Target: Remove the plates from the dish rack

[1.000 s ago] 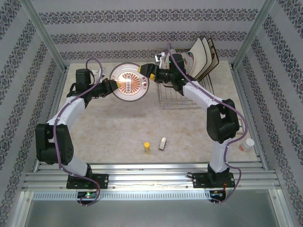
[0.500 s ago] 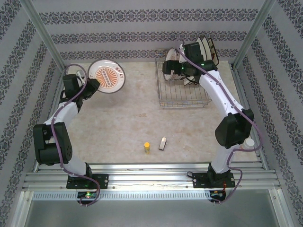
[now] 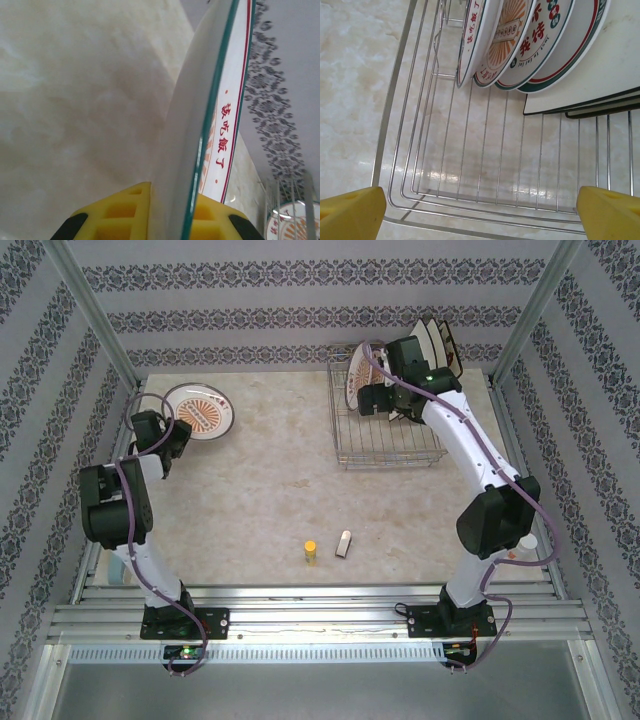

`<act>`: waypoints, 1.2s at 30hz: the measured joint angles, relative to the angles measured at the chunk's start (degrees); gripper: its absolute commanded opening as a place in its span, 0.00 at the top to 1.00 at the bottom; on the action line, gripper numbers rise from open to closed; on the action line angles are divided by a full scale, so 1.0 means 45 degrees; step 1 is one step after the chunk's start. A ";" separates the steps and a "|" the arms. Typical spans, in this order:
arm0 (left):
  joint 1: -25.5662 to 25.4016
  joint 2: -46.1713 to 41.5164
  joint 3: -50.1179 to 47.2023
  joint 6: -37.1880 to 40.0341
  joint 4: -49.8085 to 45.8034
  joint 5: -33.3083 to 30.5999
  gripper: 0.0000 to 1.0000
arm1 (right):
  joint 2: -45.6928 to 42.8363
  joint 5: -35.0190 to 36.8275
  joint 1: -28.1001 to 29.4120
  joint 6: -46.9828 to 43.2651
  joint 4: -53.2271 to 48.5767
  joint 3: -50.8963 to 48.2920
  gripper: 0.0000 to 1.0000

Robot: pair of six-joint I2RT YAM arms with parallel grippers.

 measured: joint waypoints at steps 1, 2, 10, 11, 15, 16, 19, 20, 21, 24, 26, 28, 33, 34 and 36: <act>0.0000 0.0131 0.0005 -0.0117 0.0107 -0.0126 1.00 | 0.0000 0.0029 0.0034 -0.0005 -0.0078 0.0058 0.02; 0.0000 0.0277 0.0044 -0.0262 0.0209 -0.0282 1.00 | 0.0000 0.0039 0.0049 -0.0015 -0.0146 0.0117 0.02; 0.0000 0.1137 0.0457 -0.0996 0.0918 -0.1229 1.00 | 0.0160 0.0287 0.0155 -0.0257 -0.0680 0.0520 0.02; 0.0000 0.1316 0.0568 -0.1078 0.1010 -0.1292 1.00 | 0.0199 0.0335 0.0170 -0.0282 -0.0709 0.0559 0.02; 0.0005 0.1982 0.0991 -0.1331 0.1088 -0.1452 1.00 | 0.0442 0.0486 0.0330 -0.0287 -0.0918 0.0733 0.02; 0.0000 0.2195 0.1141 -0.1370 0.1093 -0.1477 1.00 | 0.0539 0.0515 0.0408 -0.0287 -0.0986 0.0797 0.02; 0.0024 0.2735 0.1545 -0.1540 0.1088 -0.1511 1.00 | 0.0792 0.0612 0.0559 -0.0287 -0.1088 0.0981 0.02; 0.0039 0.2837 0.1637 -0.1632 0.1098 -0.1506 1.00 | 0.0840 0.0651 0.0573 -0.0287 -0.1122 0.1010 0.02; 0.0044 0.2934 0.1768 -0.1700 0.1122 -0.1515 1.00 | 0.0884 0.0665 0.0641 -0.0287 -0.1146 0.1039 0.02; 0.0049 0.3123 0.2045 -0.1899 0.1117 -0.1666 1.00 | 0.0947 0.0699 0.0656 -0.0287 -0.1258 0.1151 0.02; 0.0049 0.3215 0.2118 -0.2123 0.1117 -0.1792 1.00 | 0.0962 0.0704 0.0690 -0.0287 -0.1321 0.1248 0.02; 0.0049 0.3249 0.2200 -0.2365 0.1054 -0.1889 0.99 | 0.0976 0.0748 0.0719 -0.0287 -0.1413 0.1370 0.02; 0.0053 0.3303 0.2637 -0.2667 0.0437 -0.2229 0.85 | 0.0981 0.0937 0.0797 -0.0287 -0.1554 0.1617 0.02; 0.0049 0.3303 0.2773 -0.2686 0.0321 -0.2229 0.83 | 0.0986 0.0947 0.0821 -0.0287 -0.1569 0.1637 0.02; 0.0053 0.3313 0.3099 -0.2618 -0.0083 -0.2297 0.74 | 0.0996 0.0991 0.0826 -0.0287 -0.1593 0.1676 0.02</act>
